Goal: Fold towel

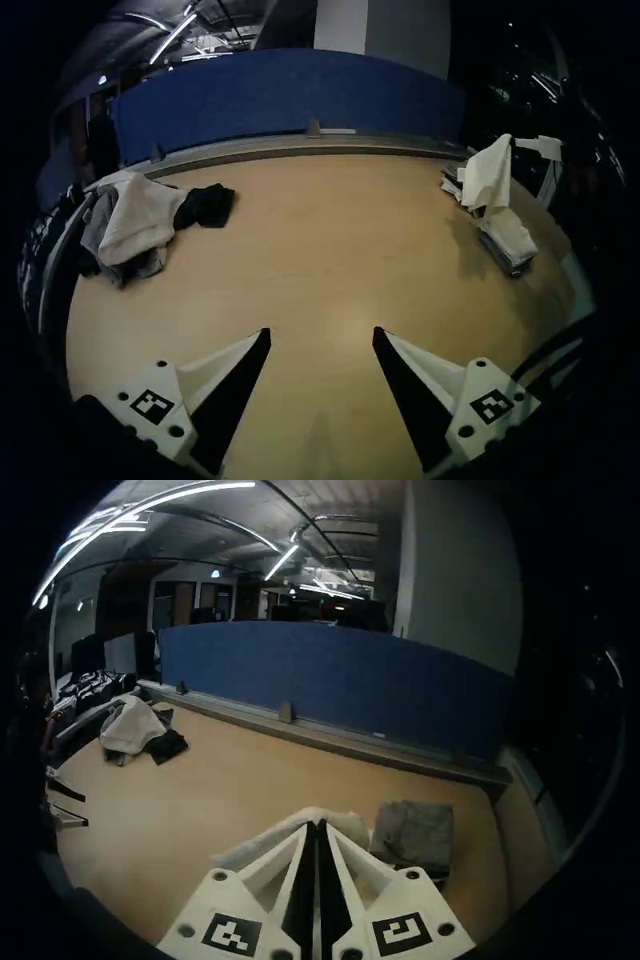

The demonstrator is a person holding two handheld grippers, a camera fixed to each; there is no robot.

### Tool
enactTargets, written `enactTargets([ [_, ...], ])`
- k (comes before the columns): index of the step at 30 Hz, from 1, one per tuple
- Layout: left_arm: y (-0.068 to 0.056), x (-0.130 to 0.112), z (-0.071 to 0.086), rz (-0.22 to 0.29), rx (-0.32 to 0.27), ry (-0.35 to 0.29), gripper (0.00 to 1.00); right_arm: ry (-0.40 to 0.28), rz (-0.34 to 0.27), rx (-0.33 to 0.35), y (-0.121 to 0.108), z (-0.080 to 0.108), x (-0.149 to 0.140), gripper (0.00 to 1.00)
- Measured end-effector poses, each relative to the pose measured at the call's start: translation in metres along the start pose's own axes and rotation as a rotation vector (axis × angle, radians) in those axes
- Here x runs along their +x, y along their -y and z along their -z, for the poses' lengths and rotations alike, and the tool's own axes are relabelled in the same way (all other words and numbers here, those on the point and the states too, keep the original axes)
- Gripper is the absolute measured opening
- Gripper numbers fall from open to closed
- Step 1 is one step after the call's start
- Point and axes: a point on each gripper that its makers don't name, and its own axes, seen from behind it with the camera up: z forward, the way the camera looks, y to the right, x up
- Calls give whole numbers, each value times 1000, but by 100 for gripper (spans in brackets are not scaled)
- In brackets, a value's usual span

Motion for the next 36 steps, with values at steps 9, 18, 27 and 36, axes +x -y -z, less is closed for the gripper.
enactTargets([
  [9,-7,2,-1,-1,0,-2,94,-10,-22,-2,-13,-4,1,1],
  [18,-11,4,-1,-7,0,-3,94,6,-17,-19,-21,-5,-6,2],
  [27,-14,6,-2,-17,-6,-1,94,57,-81,-78,-43,22,-53,1],
  [36,-23,6,-5,-33,-19,3,94,113,-135,-156,-63,55,-103,1],
])
